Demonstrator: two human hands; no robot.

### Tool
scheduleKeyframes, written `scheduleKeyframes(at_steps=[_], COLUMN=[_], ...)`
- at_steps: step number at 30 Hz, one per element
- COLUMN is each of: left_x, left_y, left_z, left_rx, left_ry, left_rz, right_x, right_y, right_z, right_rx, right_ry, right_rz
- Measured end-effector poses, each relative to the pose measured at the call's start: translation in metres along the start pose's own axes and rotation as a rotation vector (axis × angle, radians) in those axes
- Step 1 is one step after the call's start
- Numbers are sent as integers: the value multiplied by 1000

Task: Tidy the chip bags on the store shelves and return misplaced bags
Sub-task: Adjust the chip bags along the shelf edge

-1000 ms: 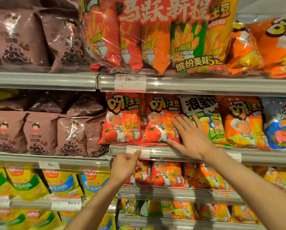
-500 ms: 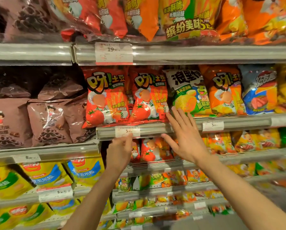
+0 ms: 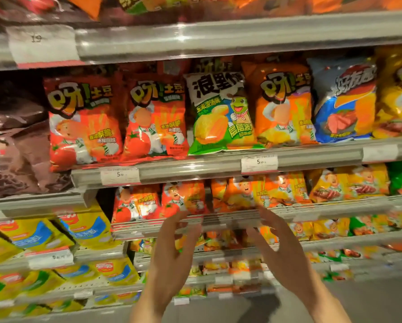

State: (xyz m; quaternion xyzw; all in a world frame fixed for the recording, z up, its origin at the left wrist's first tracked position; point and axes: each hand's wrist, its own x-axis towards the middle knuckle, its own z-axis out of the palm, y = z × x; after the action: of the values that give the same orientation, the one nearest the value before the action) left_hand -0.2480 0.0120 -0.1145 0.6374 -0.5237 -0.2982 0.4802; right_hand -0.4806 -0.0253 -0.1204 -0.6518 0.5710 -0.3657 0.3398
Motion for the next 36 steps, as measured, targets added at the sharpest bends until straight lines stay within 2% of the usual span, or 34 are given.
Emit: scheduleKeyframes(at_steps=[2,10,17,22,26,31,36], left_x=[-4,-13,-1,29,54,81,88], left_y=[15,71,86,89,89,90,98], left_z=[30,126,158,148,138,138,137], left_rx=[22,74,89,86,-177,-470,-643], left_ry=[36,121,53,43,48,-77,-49], left_rz=[-49,-51,-56,1,-79,-270,-354], right_x=[4,32,42,55,81,113,125], right_y=[22,80,102,91,55,28,15], right_z=[-30,-122,-156,-155,-136,-106,-102], right_rx=[3,-44,-147,-375,-522,-693,-844], right_ry=[-27,-94,-59,159,302,281,288], right_rz=[10,43,24,-246,-507,-729,-816])
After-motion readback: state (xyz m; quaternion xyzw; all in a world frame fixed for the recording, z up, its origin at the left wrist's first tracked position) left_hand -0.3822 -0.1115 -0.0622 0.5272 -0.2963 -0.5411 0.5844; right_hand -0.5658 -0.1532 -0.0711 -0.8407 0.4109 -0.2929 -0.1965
